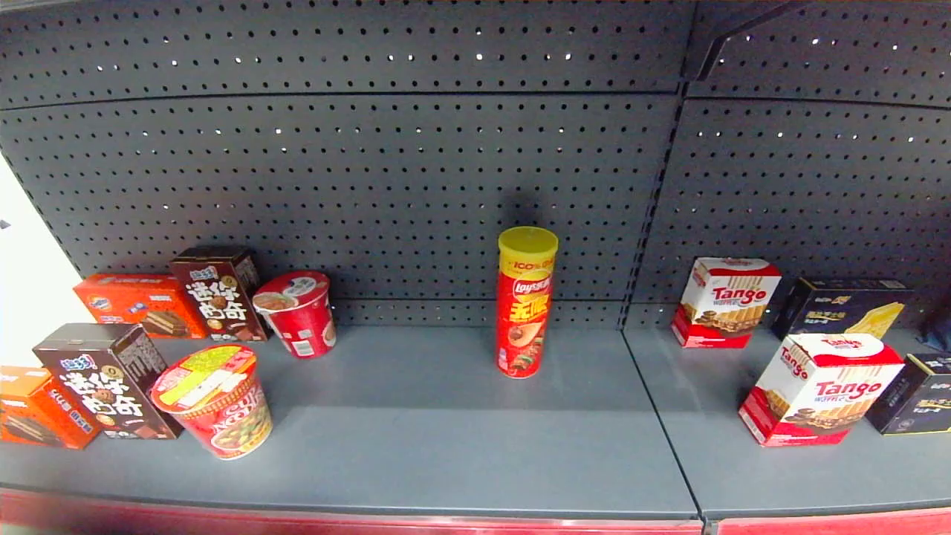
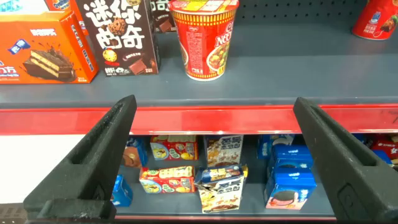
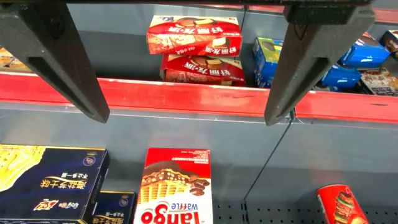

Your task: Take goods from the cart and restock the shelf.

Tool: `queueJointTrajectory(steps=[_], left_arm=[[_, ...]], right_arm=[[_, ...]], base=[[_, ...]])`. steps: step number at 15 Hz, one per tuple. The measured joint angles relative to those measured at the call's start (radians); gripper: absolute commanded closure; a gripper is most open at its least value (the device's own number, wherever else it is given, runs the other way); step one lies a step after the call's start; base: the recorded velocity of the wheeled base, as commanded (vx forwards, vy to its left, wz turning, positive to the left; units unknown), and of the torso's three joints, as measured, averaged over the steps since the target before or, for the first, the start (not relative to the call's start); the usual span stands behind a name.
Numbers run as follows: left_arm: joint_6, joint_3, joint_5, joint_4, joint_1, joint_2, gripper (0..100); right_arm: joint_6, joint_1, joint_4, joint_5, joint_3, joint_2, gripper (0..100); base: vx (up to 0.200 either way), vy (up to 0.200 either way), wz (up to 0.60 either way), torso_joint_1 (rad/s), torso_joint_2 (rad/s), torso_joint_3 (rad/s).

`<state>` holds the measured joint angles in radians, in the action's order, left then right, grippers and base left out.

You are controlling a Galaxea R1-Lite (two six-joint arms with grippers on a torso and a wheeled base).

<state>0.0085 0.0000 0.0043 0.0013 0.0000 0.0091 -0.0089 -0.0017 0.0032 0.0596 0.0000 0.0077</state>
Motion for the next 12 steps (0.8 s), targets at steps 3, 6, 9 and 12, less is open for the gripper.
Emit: queueJointTrajectory(steps=[3,6,9,12], left_arm=[[-0.001,0.000,0.000,0.000,0.000,0.000,0],[-0.002,0.000,0.001,0.000,0.000,0.000,0],[-0.003,0.000,0.001,-0.001,0.000,0.000,0],[-0.003,0.000,0.001,0.000,0.000,0.000,0]], right_arm=[[0.000,0.000,0.000,0.000,0.000,0.000,0],[0.000,0.000,0.000,0.000,0.000,0.000,0],[0.000,0.000,0.000,0.000,0.000,0.000,0],[0.000,0.000,0.000,0.000,0.000,0.000,0]], base=[[0.000,0.000,0.20,0.001,0.00,0.002],[0.000,0.000,0.60,-0.001,0.00,0.005],[0.000,0.000,0.60,0.007,0.01,-0.001],[0.000,0.000,0.60,0.004,0.00,0.004]])
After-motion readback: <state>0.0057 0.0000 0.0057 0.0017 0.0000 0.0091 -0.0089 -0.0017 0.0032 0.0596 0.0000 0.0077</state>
